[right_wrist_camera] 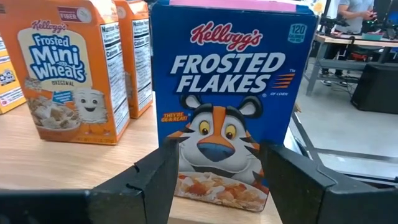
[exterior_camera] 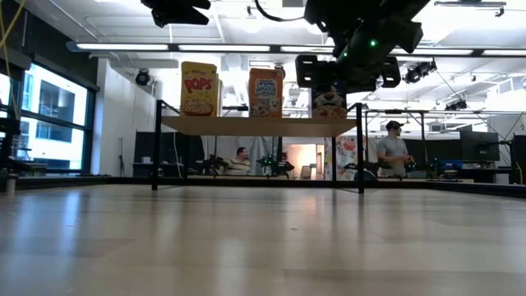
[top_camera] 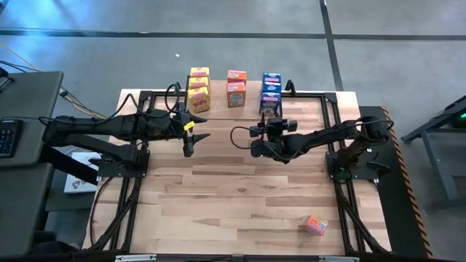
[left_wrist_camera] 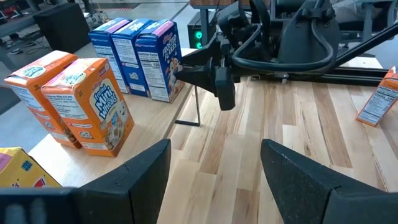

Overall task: Stack cereal on shelf
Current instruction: Put the blue cereal box on the shelf aligned with the other blue cereal boxes, then put the orange cereal box on the shelf aligned with the other orange cereal boxes

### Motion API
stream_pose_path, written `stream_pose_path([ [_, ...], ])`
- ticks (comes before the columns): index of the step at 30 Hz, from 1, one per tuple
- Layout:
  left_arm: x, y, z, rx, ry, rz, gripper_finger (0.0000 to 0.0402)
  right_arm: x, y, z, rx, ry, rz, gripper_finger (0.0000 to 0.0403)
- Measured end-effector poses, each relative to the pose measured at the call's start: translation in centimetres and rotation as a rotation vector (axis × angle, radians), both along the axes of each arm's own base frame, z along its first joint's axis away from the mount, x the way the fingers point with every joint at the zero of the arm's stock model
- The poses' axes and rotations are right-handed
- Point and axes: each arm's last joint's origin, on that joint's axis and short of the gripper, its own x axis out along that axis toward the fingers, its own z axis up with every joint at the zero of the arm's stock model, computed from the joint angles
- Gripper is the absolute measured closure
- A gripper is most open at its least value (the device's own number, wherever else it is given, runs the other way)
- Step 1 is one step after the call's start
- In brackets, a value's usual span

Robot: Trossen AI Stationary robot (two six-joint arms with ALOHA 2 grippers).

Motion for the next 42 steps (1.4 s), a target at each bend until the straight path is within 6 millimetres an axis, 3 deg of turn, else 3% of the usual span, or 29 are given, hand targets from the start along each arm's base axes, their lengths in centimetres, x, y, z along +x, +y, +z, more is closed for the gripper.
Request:
stream_pose_path([
  [8,0.0,0.0,0.0,0.0,0.0,0.0,0.0161,-0.2,1.4,0.4,0.003,-0.004,0.048,0.0185],
  [13,0.0,0.0,0.0,0.0,0.0,0.001,0.0161,-0.9,3.2,2.0,0.025,0.067,0.162,0.0185],
  [22,0.0,0.0,0.0,0.0,0.001,0.001,0.0161,-4.3,5.2,6.3,0.201,0.146,0.502,0.0185],
  [30,0.0,0.0,0.0,0.0,0.001,0.001,0.0161,-7.3,6.6,8.4,0.389,0.153,0.777,0.0185],
  [42,0.0,0.0,0.0,0.0,0.001,0.0,0.0161,-10.8,9.3,12.5,0.743,0.294,0.813,0.0185],
])
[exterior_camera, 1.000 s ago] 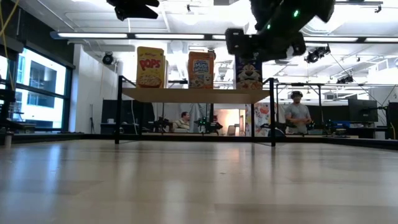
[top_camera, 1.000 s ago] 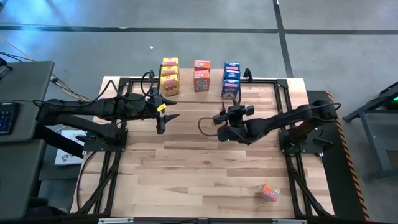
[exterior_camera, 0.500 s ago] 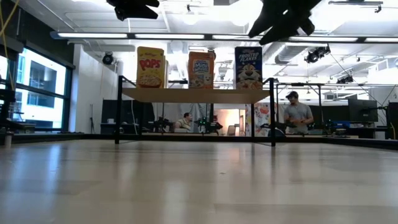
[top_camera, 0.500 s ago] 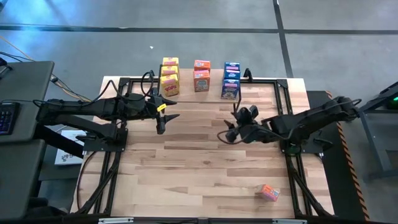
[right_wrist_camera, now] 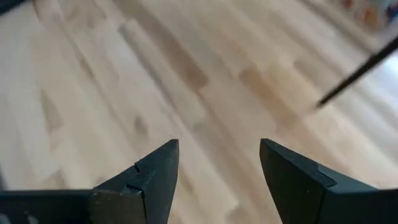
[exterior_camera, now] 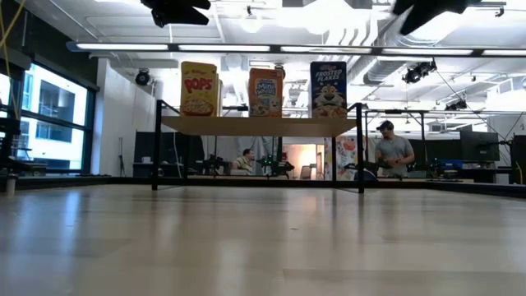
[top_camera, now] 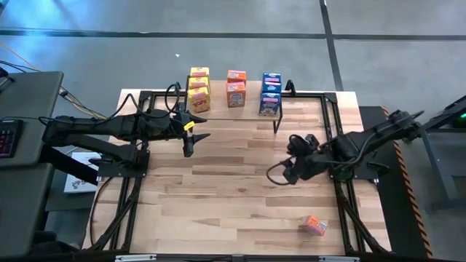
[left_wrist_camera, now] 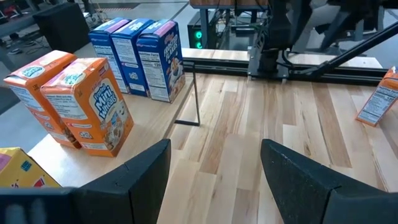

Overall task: Stack cereal on shelf
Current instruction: Put the orange cereal box on the shelf aligned with the other orange cereal boxes

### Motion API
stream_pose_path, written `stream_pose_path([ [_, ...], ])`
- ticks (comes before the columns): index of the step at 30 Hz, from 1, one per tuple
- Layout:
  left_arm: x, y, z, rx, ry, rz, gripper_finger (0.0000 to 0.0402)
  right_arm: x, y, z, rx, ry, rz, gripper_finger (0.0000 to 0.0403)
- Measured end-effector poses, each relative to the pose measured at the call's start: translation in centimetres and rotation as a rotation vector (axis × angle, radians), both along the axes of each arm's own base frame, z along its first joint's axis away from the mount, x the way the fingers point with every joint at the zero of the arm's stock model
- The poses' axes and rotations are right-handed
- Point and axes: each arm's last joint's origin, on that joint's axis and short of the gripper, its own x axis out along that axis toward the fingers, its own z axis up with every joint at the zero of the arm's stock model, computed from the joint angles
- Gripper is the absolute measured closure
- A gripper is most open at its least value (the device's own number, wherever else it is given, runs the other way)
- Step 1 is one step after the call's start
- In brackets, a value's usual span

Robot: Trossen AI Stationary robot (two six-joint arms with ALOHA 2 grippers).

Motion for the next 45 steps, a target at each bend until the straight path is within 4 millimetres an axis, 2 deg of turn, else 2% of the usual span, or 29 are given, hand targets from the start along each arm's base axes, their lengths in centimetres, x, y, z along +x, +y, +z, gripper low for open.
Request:
stream_pose_path([
  [7,0.0,0.0,0.0,0.0,0.0,0.0,0.0161,-1.0,1.8,0.9,0.177,0.128,-0.004,0.0185],
  [11,0.0,0.0,0.0,0.0,0.0,0.0,0.0161,-1.7,2.9,0.6,0.293,0.204,-0.031,0.0185],
  [15,0.0,0.0,0.0,0.0,0.0,0.0,0.0161,-2.1,4.4,0.1,0.336,0.248,-0.036,0.0183],
  [26,0.0,0.0,0.0,0.0,0.0,0.0,0.0161,-2.9,8.8,-2.0,0.39,0.376,-0.065,0.0119],
  [36,0.0,0.0,0.0,0.0,0.0,0.0,0.0161,-3.4,13.2,-4.8,0.421,0.521,-0.015,0.0116],
  [45,0.0,0.0,0.0,0.0,0.0,0.0,0.0161,-3.2,15.7,-6.7,0.469,0.579,-0.005,0.0116],
])
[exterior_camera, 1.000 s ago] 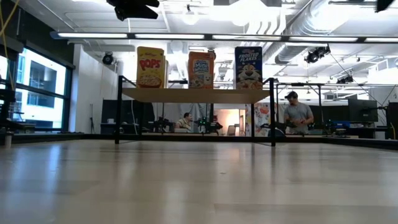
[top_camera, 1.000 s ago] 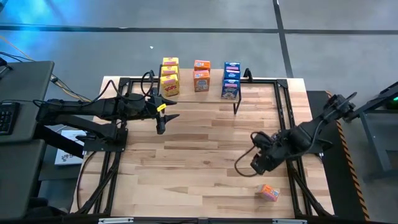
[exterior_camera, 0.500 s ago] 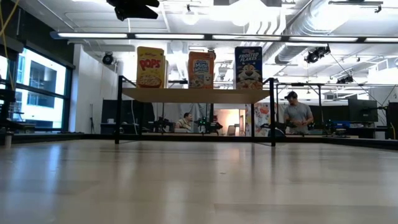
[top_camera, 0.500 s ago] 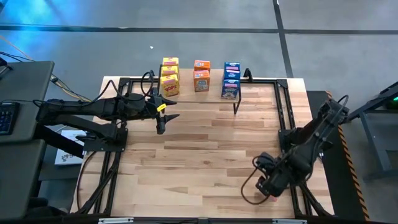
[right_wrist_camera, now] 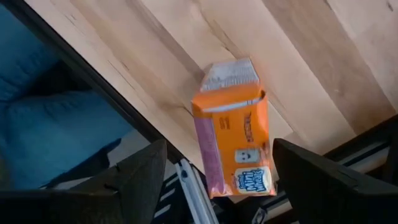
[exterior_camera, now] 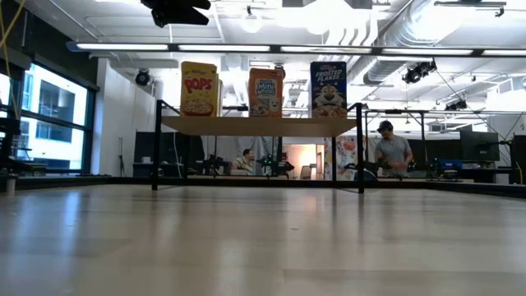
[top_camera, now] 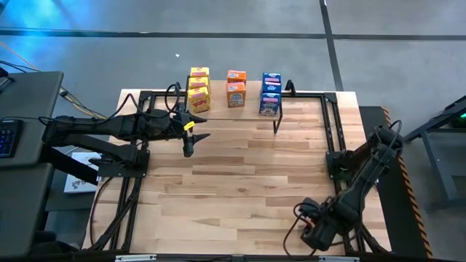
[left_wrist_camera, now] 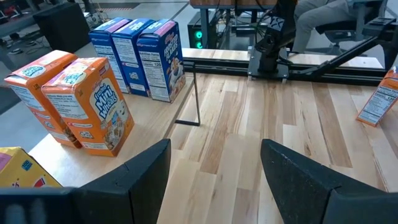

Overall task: Stack cereal on shelf
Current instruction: Put the orange cereal box on the shelf aligned with the other orange cereal boxes

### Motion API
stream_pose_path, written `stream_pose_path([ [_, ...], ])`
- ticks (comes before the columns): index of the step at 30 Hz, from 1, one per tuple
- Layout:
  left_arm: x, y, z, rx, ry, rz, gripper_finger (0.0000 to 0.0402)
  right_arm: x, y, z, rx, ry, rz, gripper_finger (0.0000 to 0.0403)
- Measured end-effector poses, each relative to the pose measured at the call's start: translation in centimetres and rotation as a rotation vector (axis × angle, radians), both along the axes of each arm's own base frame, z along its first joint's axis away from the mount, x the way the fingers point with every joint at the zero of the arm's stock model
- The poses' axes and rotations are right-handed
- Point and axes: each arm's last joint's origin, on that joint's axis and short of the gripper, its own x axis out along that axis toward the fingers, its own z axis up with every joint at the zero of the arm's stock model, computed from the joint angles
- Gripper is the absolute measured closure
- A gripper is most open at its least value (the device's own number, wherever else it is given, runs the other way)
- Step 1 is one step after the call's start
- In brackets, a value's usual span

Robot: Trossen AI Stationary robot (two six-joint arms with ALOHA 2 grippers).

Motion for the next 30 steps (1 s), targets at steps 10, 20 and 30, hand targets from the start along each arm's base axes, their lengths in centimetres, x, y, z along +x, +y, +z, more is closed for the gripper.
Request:
stream_pose_path([
  [10,0.0,0.0,0.0,0.0,0.0,0.0,0.0161,0.4,1.0,-2.0,-0.046,0.058,0.005,0.0116],
  [20,0.0,0.0,0.0,0.0,0.001,0.0,0.0161,0.5,0.8,-2.6,-0.102,0.103,-0.001,0.0126],
  [30,0.0,0.0,0.0,0.0,0.0,0.0,0.0161,1.1,0.2,-2.6,-0.095,0.122,-0.001,0.0195],
])
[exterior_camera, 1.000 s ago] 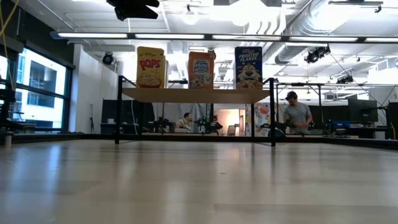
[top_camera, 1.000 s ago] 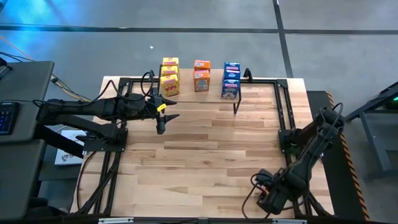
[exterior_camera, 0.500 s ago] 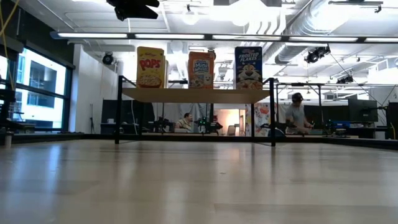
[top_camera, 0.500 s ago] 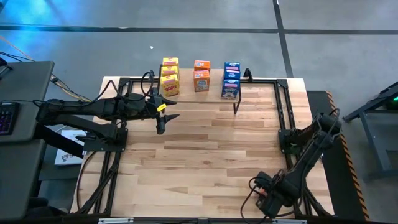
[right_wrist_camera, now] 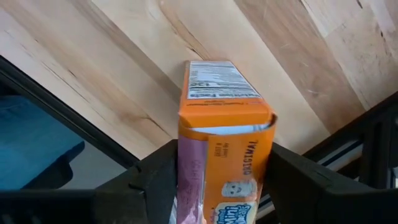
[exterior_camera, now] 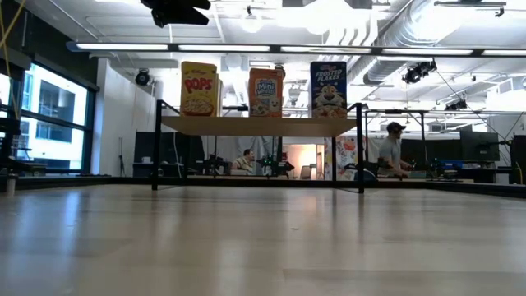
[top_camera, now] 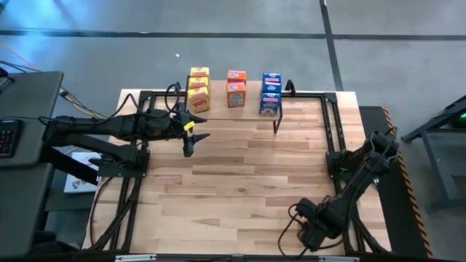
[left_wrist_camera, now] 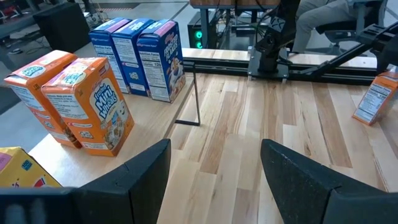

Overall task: Stack cereal on shelf
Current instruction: Put the orange cereal box on the shelf aligned with the other orange cereal boxes

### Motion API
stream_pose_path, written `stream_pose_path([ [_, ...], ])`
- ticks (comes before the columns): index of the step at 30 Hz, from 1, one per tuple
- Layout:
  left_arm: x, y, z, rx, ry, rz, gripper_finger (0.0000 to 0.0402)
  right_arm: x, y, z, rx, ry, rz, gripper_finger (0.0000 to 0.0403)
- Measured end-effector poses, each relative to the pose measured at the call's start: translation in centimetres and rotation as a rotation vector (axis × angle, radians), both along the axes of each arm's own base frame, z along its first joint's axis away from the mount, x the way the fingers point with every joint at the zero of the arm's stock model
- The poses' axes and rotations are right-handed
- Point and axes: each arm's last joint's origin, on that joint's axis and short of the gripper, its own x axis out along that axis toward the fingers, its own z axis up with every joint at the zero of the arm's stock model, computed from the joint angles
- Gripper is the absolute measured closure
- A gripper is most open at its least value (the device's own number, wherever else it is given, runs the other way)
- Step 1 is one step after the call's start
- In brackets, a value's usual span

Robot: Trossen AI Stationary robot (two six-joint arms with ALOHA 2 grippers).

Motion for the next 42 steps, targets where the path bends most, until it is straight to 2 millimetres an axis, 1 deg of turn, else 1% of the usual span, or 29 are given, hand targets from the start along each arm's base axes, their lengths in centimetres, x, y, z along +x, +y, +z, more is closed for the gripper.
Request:
stream_pose_path([
  [12,0.0,0.0,0.0,0.0,0.0,0.0,0.0161,0.4,-0.3,0.0,0.009,0.007,0.002,0.0219],
  [18,0.0,0.0,0.0,0.0,0.0,0.0,0.0161,0.5,-0.3,0.0,0.012,0.004,-0.014,0.0241],
  [23,0.0,0.0,0.0,0.0,0.0,0.0,0.0161,0.9,-0.4,0.0,0.026,-0.003,-0.027,0.0256],
  [28,0.0,0.0,0.0,0.0,0.0,0.0,0.0161,1.8,-1.0,0.3,0.041,-0.014,-0.032,0.0258],
  [32,0.0,0.0,0.0,0.0,0.0,0.0,0.0161,3.3,-2.1,1.5,0.047,-0.042,-0.014,0.0259],
  [35,0.0,0.0,0.0,0.0,0.0,0.0,0.0161,4.5,-3.5,2.6,0.032,-0.054,0.018,0.0259],
  [39,0.0,0.0,0.0,0.0,0.0,0.0,0.0161,6.3,-6.0,4.0,0.015,-0.074,0.084,0.0259],
  [42,0.0,0.0,0.0,0.0,0.0,0.0,0.0161,7.8,-8.3,4.7,0.007,-0.099,0.143,0.0259],
])
